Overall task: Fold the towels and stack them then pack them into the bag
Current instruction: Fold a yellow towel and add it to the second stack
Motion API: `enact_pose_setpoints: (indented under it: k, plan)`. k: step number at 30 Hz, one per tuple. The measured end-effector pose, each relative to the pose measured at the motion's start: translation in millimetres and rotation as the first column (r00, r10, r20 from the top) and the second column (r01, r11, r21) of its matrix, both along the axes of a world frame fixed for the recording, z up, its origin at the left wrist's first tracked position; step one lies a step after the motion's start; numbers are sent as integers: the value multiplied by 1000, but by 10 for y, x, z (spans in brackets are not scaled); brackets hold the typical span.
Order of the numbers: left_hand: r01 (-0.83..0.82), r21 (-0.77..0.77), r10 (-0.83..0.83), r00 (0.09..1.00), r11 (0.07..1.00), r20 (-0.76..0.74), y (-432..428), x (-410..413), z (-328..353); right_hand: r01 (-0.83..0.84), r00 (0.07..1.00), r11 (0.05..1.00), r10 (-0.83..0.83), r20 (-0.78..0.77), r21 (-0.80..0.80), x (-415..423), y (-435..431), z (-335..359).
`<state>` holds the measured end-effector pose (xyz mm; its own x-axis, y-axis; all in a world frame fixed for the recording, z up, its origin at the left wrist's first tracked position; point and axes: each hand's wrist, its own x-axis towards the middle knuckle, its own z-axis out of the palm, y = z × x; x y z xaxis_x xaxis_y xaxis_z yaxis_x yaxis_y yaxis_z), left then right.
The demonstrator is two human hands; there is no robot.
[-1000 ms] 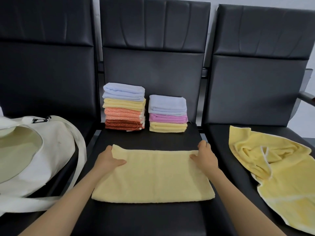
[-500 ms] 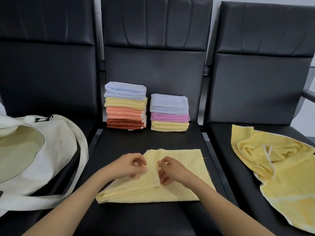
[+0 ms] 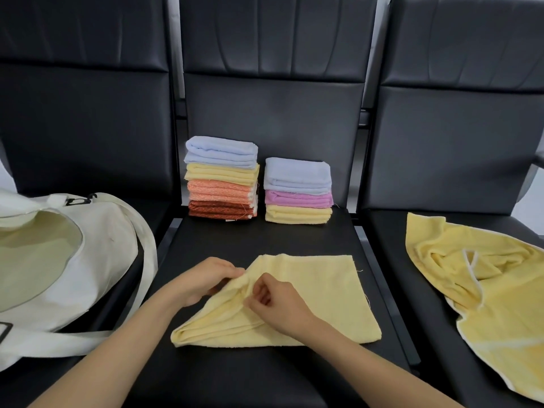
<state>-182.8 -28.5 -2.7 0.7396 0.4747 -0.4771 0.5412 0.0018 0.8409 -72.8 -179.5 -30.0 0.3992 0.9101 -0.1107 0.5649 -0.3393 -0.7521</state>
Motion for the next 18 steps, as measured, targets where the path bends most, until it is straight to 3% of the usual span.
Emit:
enact_pose_setpoints:
  k: [4, 7, 11, 18]
  plan:
    - [-18, -31, 17, 999, 999, -41, -33, 55, -6, 142, 987, 989, -139, 85, -28, -121, 84, 34]
    - [-12, -27, 11, 999, 1000, -51, -69, 81, -6, 134, 968, 990, -122, 217, -42, -189, 125, 4]
    - [2, -19, -3, 999, 1000, -40, -91, 74, -10, 86, 959, 996, -79, 272, -14, -216, 133, 12]
    - [30, 73, -24, 996, 997, -87, -157, 99, 5, 62, 977, 996, -48, 207, -61, -123, 96, 131]
